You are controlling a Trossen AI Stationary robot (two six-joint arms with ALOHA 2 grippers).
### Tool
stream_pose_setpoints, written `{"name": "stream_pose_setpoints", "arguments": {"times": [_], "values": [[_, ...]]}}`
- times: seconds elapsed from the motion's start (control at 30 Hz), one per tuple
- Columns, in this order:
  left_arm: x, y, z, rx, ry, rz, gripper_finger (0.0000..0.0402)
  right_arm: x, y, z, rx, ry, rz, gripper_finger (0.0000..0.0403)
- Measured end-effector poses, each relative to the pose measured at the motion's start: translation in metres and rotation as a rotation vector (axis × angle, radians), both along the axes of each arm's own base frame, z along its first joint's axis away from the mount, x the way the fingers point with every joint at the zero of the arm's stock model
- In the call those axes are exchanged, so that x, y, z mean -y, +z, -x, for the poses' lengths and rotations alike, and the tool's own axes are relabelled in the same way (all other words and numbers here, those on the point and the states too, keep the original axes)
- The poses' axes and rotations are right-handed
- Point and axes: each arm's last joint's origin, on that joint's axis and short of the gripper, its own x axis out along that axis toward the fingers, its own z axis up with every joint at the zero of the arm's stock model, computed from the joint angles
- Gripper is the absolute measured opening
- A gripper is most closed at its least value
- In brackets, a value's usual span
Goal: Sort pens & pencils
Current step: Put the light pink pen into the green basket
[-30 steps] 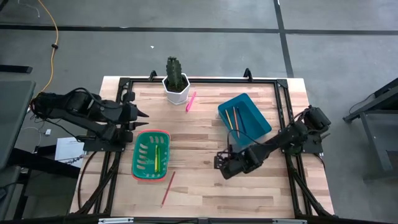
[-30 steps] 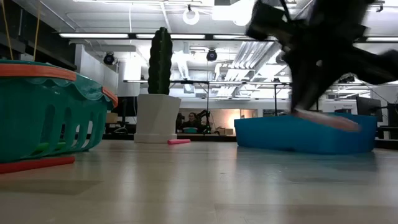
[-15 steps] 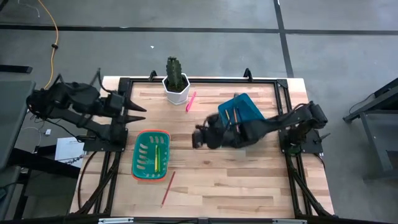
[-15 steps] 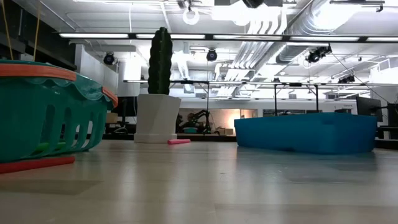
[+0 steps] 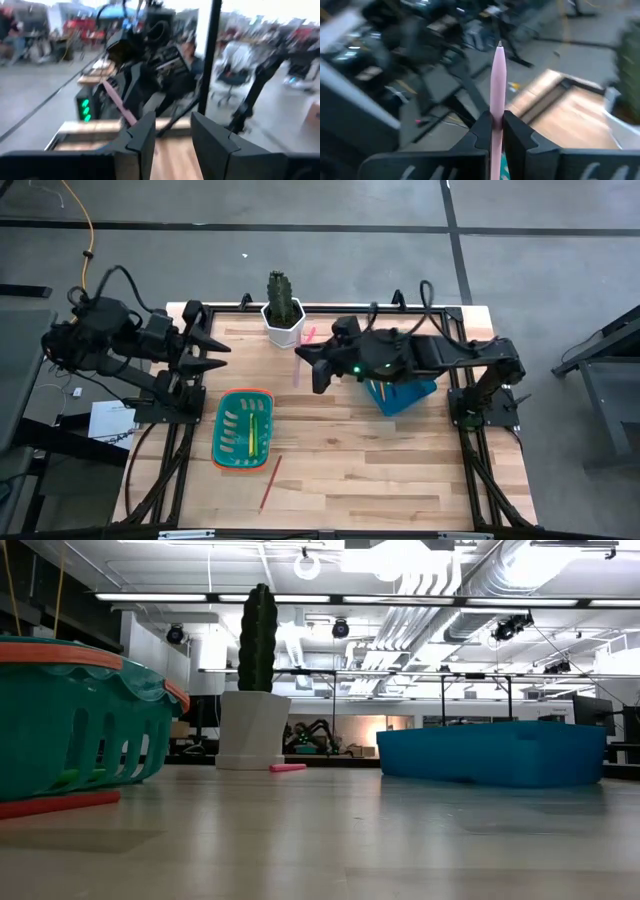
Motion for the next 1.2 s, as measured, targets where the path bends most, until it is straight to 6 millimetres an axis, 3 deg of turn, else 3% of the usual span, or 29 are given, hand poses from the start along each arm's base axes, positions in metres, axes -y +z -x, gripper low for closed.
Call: {"name": "stream_pose_setpoints", "arguments": {"times": [0.27, 0.6, 1.2], "values": [[0.003, 0.001, -0.024, 0.017, 0.003, 0.028, 0.0113, -0.004, 0.029, 0.001, 0.189, 0.173, 0.114, 0.0009], [0.008, -0.017, -0.067, -0.101, 0.027, 0.089, 0.0113, -0.007, 0.029, 0.001, 0.179, 0.262, 0.193, 0.0009], [0.010, -0.017, -0.083, -0.067, 0.016, 0.175, 0.0113, -0.008, 0.024, 0.001, 0.116, 0.342, 0.312, 0.0009]]}}
